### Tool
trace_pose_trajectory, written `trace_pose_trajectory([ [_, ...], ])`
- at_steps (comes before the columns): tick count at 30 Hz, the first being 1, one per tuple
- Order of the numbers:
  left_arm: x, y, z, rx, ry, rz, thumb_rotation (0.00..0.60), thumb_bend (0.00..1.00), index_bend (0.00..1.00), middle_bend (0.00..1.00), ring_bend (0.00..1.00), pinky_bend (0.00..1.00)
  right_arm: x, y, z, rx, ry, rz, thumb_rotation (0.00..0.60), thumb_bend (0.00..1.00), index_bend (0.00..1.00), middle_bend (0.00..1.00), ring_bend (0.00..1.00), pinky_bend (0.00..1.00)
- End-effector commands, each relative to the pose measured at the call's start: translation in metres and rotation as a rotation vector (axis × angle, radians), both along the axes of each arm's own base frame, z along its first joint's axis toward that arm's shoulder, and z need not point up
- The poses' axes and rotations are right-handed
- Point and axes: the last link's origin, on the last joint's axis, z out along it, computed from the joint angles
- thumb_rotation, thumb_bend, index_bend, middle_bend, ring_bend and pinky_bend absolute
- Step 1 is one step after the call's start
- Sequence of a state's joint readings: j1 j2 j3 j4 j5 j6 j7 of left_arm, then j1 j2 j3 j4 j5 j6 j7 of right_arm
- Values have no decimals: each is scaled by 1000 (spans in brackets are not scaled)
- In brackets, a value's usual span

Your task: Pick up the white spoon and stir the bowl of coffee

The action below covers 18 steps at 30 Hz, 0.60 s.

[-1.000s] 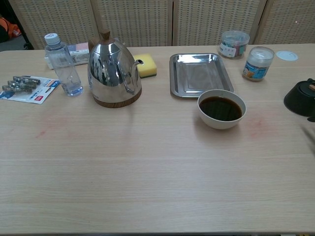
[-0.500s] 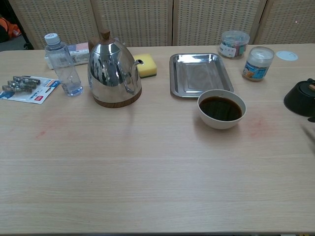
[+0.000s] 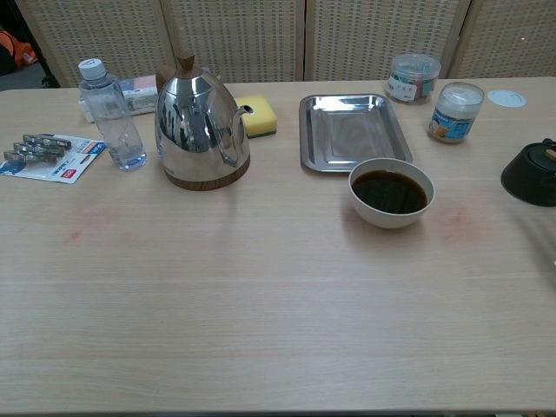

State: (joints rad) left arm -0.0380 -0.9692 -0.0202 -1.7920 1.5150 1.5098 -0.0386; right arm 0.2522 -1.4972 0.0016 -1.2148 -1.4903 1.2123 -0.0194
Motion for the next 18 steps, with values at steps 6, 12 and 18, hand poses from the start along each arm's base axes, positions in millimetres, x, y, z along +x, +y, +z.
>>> trace_pose_trajectory([
  [6,0,-1,0,-6,-4,-4,600,0,0,0,0,0,47,-18,33,-46,-228,62,600,440,552,0,0,0],
  [12,0,-2,1,-3,-6,-5,600,0,0,0,0,0,83,-36,44,-17,-382,43,600,440,552,0,0,0],
  [18,0,-1,1,-7,-7,-3,600,0,0,0,0,0,116,-48,51,31,-492,34,600,440,552,0,0,0],
])
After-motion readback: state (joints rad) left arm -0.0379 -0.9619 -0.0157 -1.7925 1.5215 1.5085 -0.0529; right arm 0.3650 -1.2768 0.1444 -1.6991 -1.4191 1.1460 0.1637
